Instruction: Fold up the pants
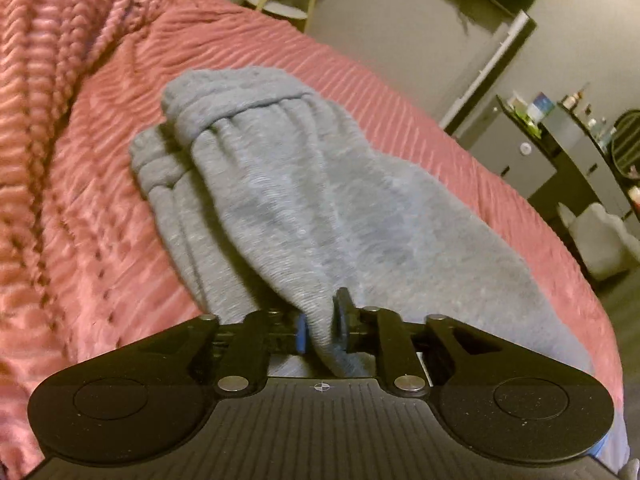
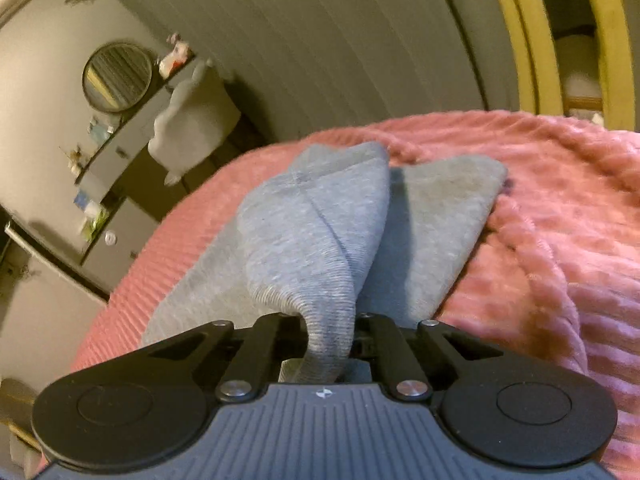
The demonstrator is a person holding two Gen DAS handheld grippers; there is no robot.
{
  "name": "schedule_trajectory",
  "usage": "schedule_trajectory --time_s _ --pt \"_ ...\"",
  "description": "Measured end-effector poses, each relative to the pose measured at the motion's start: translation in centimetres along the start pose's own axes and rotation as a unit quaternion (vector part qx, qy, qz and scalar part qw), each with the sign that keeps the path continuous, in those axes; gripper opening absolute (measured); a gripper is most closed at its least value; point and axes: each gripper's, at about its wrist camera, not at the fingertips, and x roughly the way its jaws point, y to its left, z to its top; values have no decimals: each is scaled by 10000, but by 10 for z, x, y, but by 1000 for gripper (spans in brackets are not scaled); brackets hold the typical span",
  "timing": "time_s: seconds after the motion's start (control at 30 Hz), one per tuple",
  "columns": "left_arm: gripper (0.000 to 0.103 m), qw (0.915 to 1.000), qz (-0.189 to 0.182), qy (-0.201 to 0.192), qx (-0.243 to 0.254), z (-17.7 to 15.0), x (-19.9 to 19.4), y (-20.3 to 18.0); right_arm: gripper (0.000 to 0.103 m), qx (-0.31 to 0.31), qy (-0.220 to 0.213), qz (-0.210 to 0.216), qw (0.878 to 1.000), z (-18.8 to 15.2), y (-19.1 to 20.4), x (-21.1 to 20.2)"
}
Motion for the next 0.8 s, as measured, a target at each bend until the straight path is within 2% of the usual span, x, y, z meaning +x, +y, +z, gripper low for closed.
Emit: schedule_trajectory --time_s 0.13,0.2,0.23,0.3,0.37,0.4,0.43,0.47,0.5,0.53,0.6,0.63,0.7,0.77,0.8 --pt "20 9999 62 118 14 3 9 -5 12 -256 87 -198 9994 3 9 12" --pt "17 9999 59 95 14 2 8 -4 21 -399 81 -183 9990 9 12 13" --pt "16 9999 62 105 3 2 8 -3 27 -637 47 -329 9974 12 17 13" --pt "15 9999 21 134 -71 -3 5 2 33 -1203 -123 -601 9908 16 23 11" --pt "15 9998 7 164 -108 -4 3 5 50 -1880 -345 -816 9782 16 32 10" --pt "15 9998 15 168 -113 -4 2 5 50 -2141 -385 -870 9722 15 36 12" --pt "14 9998 39 156 -101 -4 2 4 47 -2348 -370 -919 9670 16 38 16" --pt "14 9998 78 142 -75 -4 0 1 22 -2440 -278 -896 9652 17 40 20" --pt "14 9999 91 99 -47 -3 -2 -1 7 -2407 -182 -787 9672 20 40 22" --pt "14 10000 54 7 -7 -3 -6 -3 6 -2272 -171 -662 9714 26 39 19" --pt "14 9999 -6 -154 72 -3 -14 -6 5 -1759 -488 -348 9826 42 30 2" --pt "14 9997 -38 -202 124 -3 -17 -7 5 -1246 -632 -11 9902 54 21 -10" --pt "14 9997 -9 -181 155 -3 -17 -8 5 -442 -713 548 9950 67 3 -21" --pt "14 9999 9 -84 60 -5 -12 -6 5 58 -549 568 9969 72 -13 -15" --pt "14 10000 30 -21 -9 -6 -8 -6 5 93 -370 327 9987 73 -15 -7"
